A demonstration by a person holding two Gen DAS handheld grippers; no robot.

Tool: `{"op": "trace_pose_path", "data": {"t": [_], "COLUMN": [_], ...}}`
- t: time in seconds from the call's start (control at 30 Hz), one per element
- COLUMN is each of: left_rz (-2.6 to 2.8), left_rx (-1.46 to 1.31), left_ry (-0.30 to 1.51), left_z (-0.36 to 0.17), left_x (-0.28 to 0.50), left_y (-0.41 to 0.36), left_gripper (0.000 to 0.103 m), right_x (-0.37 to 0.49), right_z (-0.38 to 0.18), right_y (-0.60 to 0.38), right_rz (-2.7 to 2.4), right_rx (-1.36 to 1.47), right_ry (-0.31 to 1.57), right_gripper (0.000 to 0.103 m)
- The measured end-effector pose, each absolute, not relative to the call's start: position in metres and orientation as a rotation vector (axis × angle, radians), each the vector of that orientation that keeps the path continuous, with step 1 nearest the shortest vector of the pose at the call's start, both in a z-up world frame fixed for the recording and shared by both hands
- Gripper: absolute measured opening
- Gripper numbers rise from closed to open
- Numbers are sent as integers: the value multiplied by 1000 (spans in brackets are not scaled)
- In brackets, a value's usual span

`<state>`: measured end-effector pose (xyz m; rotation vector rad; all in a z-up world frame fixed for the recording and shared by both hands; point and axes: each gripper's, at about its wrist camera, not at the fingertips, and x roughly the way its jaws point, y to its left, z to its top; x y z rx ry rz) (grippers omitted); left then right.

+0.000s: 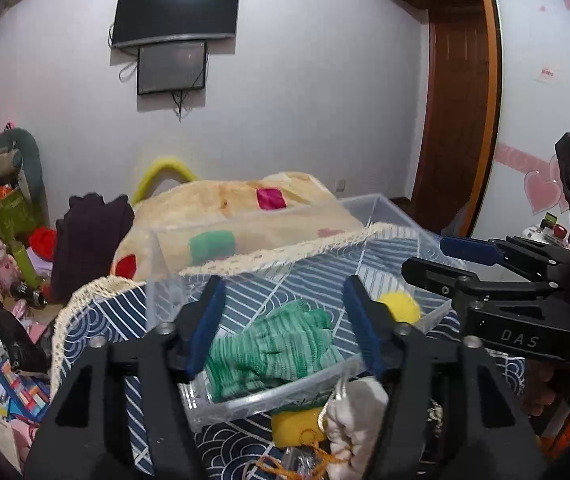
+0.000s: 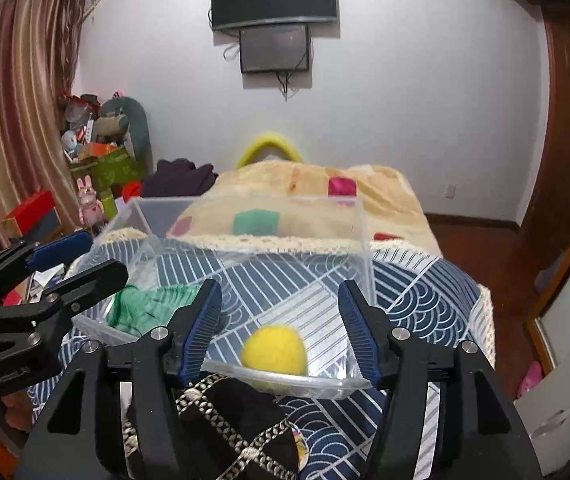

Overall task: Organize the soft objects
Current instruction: 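Drop the yellow ball with the right tool while the left drops green cloth, then place the black cap with the right tool while the left places white bag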

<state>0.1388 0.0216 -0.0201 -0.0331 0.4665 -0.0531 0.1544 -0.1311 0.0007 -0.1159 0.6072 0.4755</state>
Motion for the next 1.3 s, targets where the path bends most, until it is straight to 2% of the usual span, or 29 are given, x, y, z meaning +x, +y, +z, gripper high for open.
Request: {"op": "trace_pose_path", "data": {"t": [0.13, 0.23, 0.43, 0.9, 1.2, 1.27, 1.3], "left_rz": [-46, -36, -25, -51, -98, -117, -128], "left_rx": [-41, -45, -45, -101, -99, -103, -103], "left_ry": [423, 401, 394, 520, 562, 565, 566], "left_z": [-6, 1, -4, -48, -64, -65, -65], "left_x": [119, 105, 82, 57, 58, 59, 60], "left_y": [22, 21, 20, 22, 10, 8, 6], "left_gripper": [90, 97, 99, 99, 99, 99, 95], "right_x": [140, 127, 107, 84, 89, 86, 85], "right_z": [12, 15, 9, -45, -59, -58, -58], "right_y": [-138, -141, -143, -141, -148, -149, -149], "right_rz": [481, 480, 486, 570, 589, 592, 593], "right_rx": [-109, -110, -120, -130, -95, -102, -105], "right_ry": [565, 543, 549, 707, 749, 743, 744], "right_gripper": [66, 70, 78, 84, 81, 70, 62]}}
